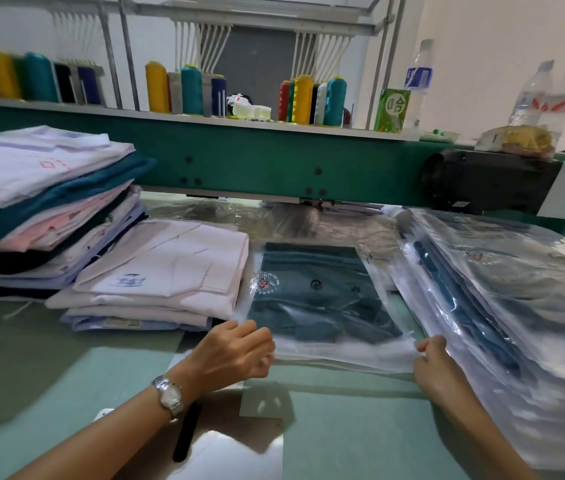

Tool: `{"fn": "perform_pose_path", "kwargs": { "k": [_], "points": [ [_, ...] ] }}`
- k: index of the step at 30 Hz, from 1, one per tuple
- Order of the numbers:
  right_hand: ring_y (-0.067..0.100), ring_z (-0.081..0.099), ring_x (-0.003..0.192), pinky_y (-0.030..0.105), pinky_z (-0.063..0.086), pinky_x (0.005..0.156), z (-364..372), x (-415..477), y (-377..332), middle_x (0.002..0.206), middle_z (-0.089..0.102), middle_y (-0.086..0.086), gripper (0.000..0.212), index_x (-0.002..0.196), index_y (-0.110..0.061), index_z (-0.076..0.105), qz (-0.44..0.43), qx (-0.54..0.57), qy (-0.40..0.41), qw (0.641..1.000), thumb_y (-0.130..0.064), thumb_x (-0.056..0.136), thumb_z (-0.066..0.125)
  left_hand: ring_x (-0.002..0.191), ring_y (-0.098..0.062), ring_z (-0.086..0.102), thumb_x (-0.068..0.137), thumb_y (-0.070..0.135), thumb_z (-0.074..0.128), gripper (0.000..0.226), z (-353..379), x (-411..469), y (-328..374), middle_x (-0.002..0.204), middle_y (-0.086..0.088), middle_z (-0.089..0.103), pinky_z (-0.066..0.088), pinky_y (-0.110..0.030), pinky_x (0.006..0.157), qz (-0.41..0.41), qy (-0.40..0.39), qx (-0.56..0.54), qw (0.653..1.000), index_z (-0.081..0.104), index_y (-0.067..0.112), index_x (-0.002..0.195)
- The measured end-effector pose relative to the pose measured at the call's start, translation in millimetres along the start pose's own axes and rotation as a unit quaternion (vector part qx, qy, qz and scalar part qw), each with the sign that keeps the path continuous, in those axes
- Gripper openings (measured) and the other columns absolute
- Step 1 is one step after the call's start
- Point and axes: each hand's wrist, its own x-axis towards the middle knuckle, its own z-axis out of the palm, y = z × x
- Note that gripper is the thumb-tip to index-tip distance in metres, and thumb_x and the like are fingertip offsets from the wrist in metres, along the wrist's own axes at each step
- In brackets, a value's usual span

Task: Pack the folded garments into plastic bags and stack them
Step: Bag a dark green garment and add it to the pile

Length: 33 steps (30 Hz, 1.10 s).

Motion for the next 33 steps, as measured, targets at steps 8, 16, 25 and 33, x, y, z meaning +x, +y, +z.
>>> {"fn": "perform_pose_path", "kwargs": {
  "k": [8,16,25,33],
  "points": [
    [0.021,0.049,0.061,0.029,0.027,0.048,-5.8,-7.1,-4.6,0.072,0.052,0.006,0.019,0.106,-0.015,0.03,-0.042,0.028,0.044,0.998,-0.002,0.093,0.034,0.066,-0.012,0.056,0.078,0.018,0.073,0.01,-26.2,-52.8,-34.1,0.082,0.008,0.063,0.046,-0.026,0.055,-0.06,0.01,-0.022,0.998,0.065,0.022,0.075],
    [0.027,0.055,0.081,0.034,0.039,0.067,-11.4,-12.9,-14.4,0.091,0.056,0.005,0.013,0.105,-0.012,0.037,-0.071,-0.104,0.091,0.988,-0.008,0.093,0.038,0.07,-0.013,0.055,0.083,0.019,0.066,0.004,-32.3,-43.9,-45.1,0.085,0.007,0.061,0.047,-0.026,0.055,-0.064,-0.086,-0.075,0.991,0.064,0.019,0.08],
    [0.025,0.048,0.101,0.034,0.043,0.084,4.9,36.9,-58.1,0.11,0.055,0.009,0.02,0.109,-0.009,0.053,-0.109,-0.205,0.094,0.968,-0.016,0.094,0.041,0.093,-0.017,0.06,0.1,0.016,0.042,0.026,12.0,28.7,-61.6,0.106,-0.002,0.065,0.051,-0.035,0.088,-0.331,-0.276,-0.094,0.898,0.065,0.012,0.113],
    [0.028,0.054,0.085,0.027,0.034,0.054,16.1,87.2,-72.7,0.096,0.055,0.011,0.011,0.094,-0.006,0.049,-0.041,-0.125,0.034,0.991,-0.007,0.084,0.045,0.104,-0.022,0.064,0.098,0.01,0.05,0.023,48.5,67.5,-69.1,0.114,-0.006,0.065,0.05,-0.028,0.084,-0.36,-0.46,0.068,0.809,0.061,0.01,0.118]
  ]
}}
